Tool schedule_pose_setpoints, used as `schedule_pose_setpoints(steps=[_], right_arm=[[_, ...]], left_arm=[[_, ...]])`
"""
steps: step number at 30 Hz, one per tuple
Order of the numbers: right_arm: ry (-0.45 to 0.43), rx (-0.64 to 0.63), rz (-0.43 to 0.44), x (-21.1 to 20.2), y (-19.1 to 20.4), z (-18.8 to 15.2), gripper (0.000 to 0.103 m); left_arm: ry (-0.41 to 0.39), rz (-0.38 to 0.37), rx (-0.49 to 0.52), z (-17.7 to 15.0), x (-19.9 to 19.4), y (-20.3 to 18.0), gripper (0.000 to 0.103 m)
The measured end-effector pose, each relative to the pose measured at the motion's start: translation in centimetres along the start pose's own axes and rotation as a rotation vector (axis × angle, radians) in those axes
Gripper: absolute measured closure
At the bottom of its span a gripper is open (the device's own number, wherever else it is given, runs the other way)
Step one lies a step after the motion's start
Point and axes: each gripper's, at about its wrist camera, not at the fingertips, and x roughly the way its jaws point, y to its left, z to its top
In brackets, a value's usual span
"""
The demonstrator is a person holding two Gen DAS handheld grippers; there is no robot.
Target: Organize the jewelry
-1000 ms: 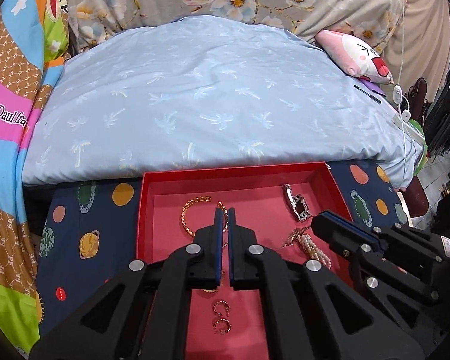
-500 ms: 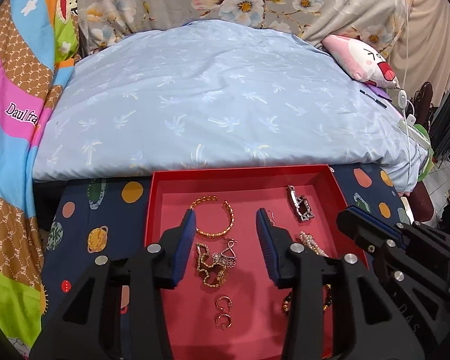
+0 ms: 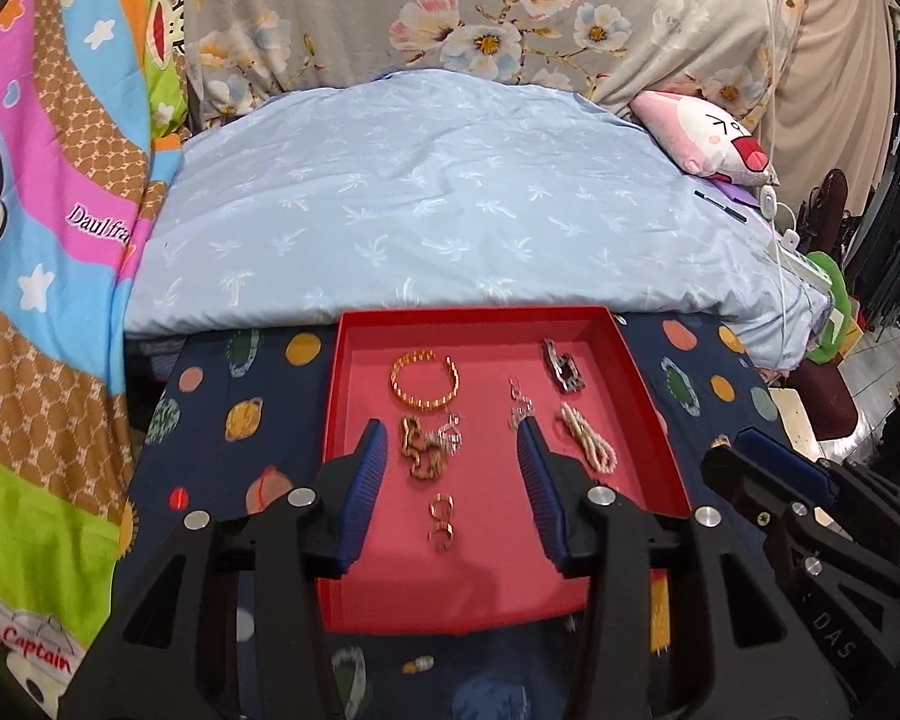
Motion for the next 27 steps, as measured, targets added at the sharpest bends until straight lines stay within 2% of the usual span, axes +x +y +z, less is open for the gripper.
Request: schedule_pose_setpoints(steps=[5, 10, 14, 17, 27], right_arm=[[-0.002, 0.0, -0.055, -3.1, 0.9, -3.4, 0.075], [0.023, 0.02, -0.064, -4.5, 1.7, -6.5, 0.072], [0.037, 0.029, -0.074, -5.3, 2.3, -8.2, 0.06], [0.042, 0.023, -0.088, -5.7, 2.9, -9.2, 0.052], [0.061, 0.001, -0.125, -6.2, 4.2, -11.3, 0.043]], left_arm=[[0.007, -0.005, -0.019, -3.0, -2.9, 0.0, 0.06], [0.021, 0.023, -0.036, -5.9, -4.8, 0.0, 0.059], [0.035, 0.04, -0.045, -7.8, -5.9, 0.0, 0.05], [0.037, 0.071, -0.03, -9.1, -6.3, -0.2, 0.047], [0.07, 0.076, -0.028, -11.3, -6.6, -0.3, 0.047]])
